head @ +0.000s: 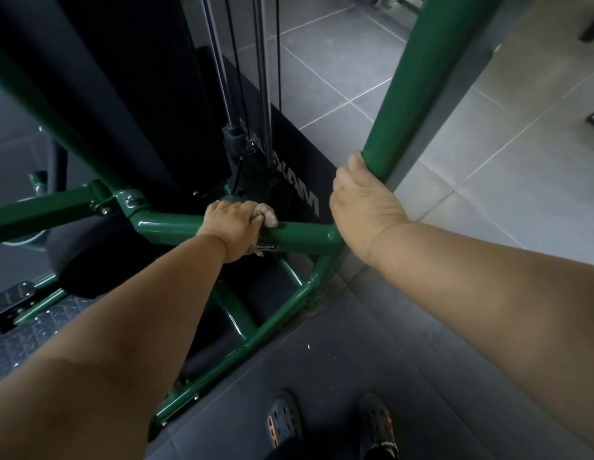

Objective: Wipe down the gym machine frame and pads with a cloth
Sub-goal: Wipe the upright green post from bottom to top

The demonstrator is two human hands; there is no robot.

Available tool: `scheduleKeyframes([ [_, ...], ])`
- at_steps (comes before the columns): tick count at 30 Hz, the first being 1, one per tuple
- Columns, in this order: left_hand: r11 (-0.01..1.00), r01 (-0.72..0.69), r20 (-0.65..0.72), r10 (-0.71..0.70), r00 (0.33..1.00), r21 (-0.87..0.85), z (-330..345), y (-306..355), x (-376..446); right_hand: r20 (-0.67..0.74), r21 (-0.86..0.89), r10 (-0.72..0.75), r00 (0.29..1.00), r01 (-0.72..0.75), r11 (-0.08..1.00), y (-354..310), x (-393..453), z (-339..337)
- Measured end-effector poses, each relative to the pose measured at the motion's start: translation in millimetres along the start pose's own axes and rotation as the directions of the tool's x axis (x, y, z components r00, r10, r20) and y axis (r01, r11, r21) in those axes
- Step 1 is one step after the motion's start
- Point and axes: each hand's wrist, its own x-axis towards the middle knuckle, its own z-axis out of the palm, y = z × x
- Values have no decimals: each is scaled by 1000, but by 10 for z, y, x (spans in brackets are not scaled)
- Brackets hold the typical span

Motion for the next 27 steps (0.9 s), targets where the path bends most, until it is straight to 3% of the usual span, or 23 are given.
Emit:
scheduleKeyframes([
  [9,962,269,96,-263,960,-52,-374,-1060,-41,21,-109,-73,997,75,991,-15,92,-11],
  [16,975,220,-9,-220,976,27,-337,-1074,-69,119,-56,-139,983,146,988,-11,214,-92],
  [19,965,257,18,-259,966,57,-430,-1036,-48,145,2,-158,977,159,987,-3,268,-121],
  [21,946,320,1,-321,947,-49,-416,-1041,-25,161,19,-165,973,164,986,-2,274,-120],
  [23,922,362,-29,-369,929,-136,-384,-1035,-30,144,6,-176,974,177,984,8,253,-109],
  [27,950,313,66,-311,948,-20,-324,-884,90,58,-31,-192,980,193,981,22,184,-34],
])
